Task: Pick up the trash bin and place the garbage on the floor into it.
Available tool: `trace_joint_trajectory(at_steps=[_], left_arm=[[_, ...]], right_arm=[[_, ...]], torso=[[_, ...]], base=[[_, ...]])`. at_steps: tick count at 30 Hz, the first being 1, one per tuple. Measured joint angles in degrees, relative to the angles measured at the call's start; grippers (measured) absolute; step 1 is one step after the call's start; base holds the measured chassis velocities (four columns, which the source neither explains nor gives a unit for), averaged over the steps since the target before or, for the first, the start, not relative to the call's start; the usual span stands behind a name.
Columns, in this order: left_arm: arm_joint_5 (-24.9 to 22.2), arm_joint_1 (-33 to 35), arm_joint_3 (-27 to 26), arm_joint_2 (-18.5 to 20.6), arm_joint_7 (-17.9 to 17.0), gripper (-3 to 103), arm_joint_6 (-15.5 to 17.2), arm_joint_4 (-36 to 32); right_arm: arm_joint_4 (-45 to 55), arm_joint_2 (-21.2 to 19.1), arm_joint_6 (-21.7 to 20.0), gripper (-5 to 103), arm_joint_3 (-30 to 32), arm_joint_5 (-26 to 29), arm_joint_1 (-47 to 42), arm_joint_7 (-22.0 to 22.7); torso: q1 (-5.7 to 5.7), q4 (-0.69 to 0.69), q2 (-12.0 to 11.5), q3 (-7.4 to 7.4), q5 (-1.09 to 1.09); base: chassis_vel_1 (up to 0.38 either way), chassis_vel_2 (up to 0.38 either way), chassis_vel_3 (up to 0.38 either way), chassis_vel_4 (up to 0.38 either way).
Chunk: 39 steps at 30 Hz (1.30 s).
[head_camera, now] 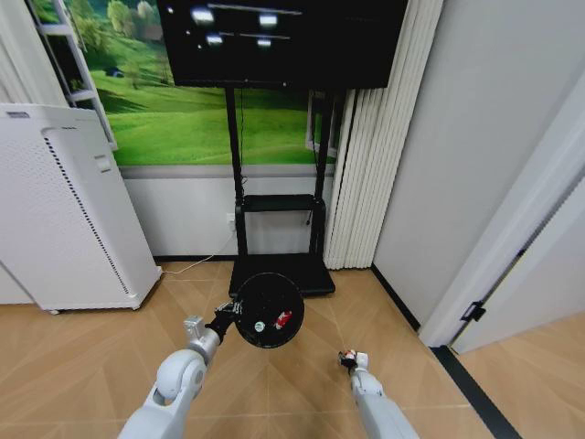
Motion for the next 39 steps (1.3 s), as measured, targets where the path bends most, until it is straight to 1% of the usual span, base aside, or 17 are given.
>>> trace_joint_trajectory(at_steps=[2,3,6,7,9,10,11,21,24,25,28,29,32,33,36,37,39], left_arm=[[0.0,-0.1,0.0,0.0,0.0,3,0.0,0.0],[0.0,-0.1,0.0,0.0,0.0,3,0.0,0.0],[-0.1,-0.4,0.0,0.1,-0.1,3,0.0,0.0],[-0.1,-0.4,0.0,0.1,-0.1,3,0.0,0.0],[-0.1,-0.4,0.0,0.1,-0.1,3,0.0,0.0],[-0.1,-0.4,0.0,0.1,-0.1,3,0.0,0.0],[-0.1,-0.4,0.0,0.1,-0.1,3,0.0,0.0],[-0.3,-0.5,0.0,0.2,-0.4,3,0.0,0.1],[-0.3,-0.7,-0.1,-0.1,-0.4,3,-0.1,0.5],[-0.3,-0.7,-0.1,-0.1,-0.4,3,-0.1,0.5],[-0.3,-0.8,-0.4,-0.5,-0.6,3,-0.3,1.0],[-0.3,-0.8,-0.4,-0.5,-0.6,3,-0.3,1.0],[0.0,-0.7,-0.4,-1.0,-0.8,3,-0.6,1.3],[0.0,-0.7,-0.4,-1.0,-0.8,3,-0.6,1.3],[0.0,-0.9,-0.6,-1.8,-1.3,3,-0.8,2.1],[0.0,-0.9,-0.6,-1.8,-1.3,3,-0.8,2.1],[-0.6,-1.8,-1.3,-2.5,-2.0,3,-0.8,3.4]], right_arm=[[0.0,0.0,0.2,41,0.0,-0.2,0.0,0.0],[0.0,0.0,0.2,41,0.0,-0.2,0.0,0.0],[-0.1,0.0,0.5,25,0.0,-0.5,-0.1,-0.1],[-0.1,0.0,0.5,25,0.0,-0.5,-0.1,-0.1],[-0.1,0.0,0.6,19,-0.1,-0.6,-0.2,-0.2],[-0.1,0.0,0.6,19,-0.1,-0.6,-0.2,-0.2],[-0.1,-0.1,0.7,15,-0.1,-0.7,-0.2,-0.2],[1.1,-0.1,0.8,15,0.0,-0.9,-1.2,-0.2],[6.2,-0.3,-0.3,15,0.6,-0.1,-3.6,0.1],[6.2,-0.3,-0.3,15,0.6,-0.1,-3.6,0.1],[17.6,-1.7,-2.7,15,2.5,1.8,-7.7,0.5],[17.6,-1.7,-2.7,15,2.5,1.8,-7.7,0.5],[26.3,-2.1,-4.6,15,6.4,2.0,-9.9,0.3],[26.3,-2.1,-4.6,15,6.4,2.0,-9.9,0.3],[35.2,-2.3,-6.9,15,11.8,2.9,-11.7,-0.3],[35.2,-2.3,-6.9,15,11.8,2.9,-11.7,-0.3],[40.3,-2.6,-8.1,15,15.3,4.4,-12.6,-0.6]], torso=[[0.0,0.0,0.0,0.0,0.0],[0.0,0.0,0.0,0.0,0.0],[0.0,0.0,0.0,0.0,0.0],[0.0,0.0,0.0,0.0,0.0],[0.0,0.01,0.0,0.0,0.0],[0.0,0.01,0.0,0.0,0.0],[0.0,0.01,0.0,0.0,0.0],[0.0,0.0,0.0,0.0,0.01],[0.0,0.0,0.0,0.0,0.03],[0.0,0.0,0.0,0.0,0.03],[0.0,-0.01,0.0,0.0,0.0],[0.0,-0.01,0.0,0.0,0.0],[0.0,0.0,0.0,0.0,0.01],[0.0,0.0,0.0,0.0,0.01],[0.0,0.0,0.0,0.0,0.0],[0.0,0.0,0.0,0.0,0.0],[0.0,0.0,0.0,0.0,0.0]], base=[[0.0,0.0,0.0,0.0],[0.0,0.0,0.0,0.0],[0.0,0.0,0.0,0.0],[0.0,0.0,0.0,0.0],[0.0,0.0,0.0,0.0],[0.0,0.0,0.0,0.0],[0.0,0.0,0.0,0.0],[0.0,0.0,0.0,0.0],[0.0,0.0,0.0,0.0],[0.0,0.0,0.0,0.0],[0.0,0.0,0.0,0.0],[0.0,0.0,0.0,0.0],[0.0,0.0,0.0,0.0],[0.0,0.0,0.0,0.0],[0.0,0.0,0.0,0.0],[0.0,0.0,0.0,0.0],[0.0,0.0,0.0,0.0]])
